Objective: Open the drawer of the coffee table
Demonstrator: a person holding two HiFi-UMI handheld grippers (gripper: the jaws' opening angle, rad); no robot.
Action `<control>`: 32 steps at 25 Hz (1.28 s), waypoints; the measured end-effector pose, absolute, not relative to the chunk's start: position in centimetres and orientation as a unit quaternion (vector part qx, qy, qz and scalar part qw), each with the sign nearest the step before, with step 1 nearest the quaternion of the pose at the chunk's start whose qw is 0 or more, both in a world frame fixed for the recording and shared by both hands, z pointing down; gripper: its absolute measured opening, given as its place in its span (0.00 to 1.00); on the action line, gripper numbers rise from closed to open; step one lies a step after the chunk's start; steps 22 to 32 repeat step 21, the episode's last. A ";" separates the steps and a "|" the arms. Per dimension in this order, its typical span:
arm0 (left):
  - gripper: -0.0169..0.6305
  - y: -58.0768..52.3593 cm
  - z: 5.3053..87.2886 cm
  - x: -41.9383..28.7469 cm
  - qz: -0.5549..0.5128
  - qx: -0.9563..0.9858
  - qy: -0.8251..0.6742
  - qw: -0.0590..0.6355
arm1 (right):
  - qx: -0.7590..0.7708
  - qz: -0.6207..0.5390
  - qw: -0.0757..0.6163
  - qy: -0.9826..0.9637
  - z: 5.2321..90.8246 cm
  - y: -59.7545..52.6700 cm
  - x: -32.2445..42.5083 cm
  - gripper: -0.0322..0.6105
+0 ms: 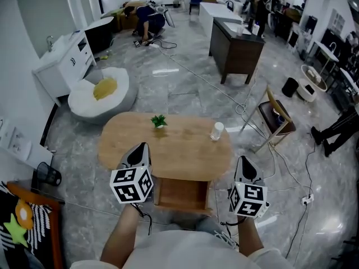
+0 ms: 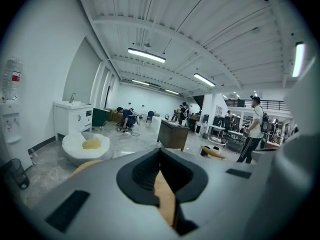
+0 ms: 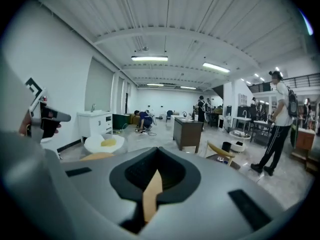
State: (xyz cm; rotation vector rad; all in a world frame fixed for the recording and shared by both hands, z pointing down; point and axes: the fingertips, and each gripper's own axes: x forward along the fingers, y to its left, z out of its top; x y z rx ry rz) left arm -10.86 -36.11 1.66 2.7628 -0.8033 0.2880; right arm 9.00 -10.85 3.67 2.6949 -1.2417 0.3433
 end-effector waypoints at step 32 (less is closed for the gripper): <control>0.01 -34.3 2.6 -10.1 0.097 0.945 -0.271 0.154 | 0.909 0.129 0.051 -0.393 3.5 -7.8 10.0 0.05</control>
